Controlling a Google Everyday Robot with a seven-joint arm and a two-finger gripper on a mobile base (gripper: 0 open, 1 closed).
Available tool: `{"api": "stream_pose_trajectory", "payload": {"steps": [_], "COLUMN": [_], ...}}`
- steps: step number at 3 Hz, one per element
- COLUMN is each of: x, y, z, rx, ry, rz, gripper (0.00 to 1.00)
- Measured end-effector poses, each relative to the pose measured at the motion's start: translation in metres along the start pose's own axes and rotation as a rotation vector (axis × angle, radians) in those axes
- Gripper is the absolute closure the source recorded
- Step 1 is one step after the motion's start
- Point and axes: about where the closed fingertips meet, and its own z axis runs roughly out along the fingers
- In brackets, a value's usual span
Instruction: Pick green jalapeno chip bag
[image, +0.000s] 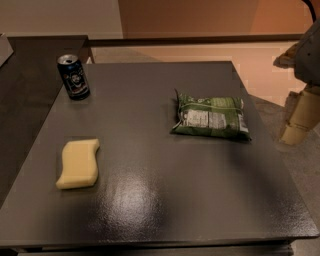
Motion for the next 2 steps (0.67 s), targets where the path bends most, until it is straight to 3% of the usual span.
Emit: {"api": "stream_pose_trajectory", "payload": {"steps": [1,2], "x": [0.0,-0.007], "y": [0.0,-0.0034], "z": [0.0,0.0031], "rx": [0.0,-0.001], "ry": [0.0,-0.013], "rz": [0.0,-0.054], "gripper": [0.0,0.0]}}
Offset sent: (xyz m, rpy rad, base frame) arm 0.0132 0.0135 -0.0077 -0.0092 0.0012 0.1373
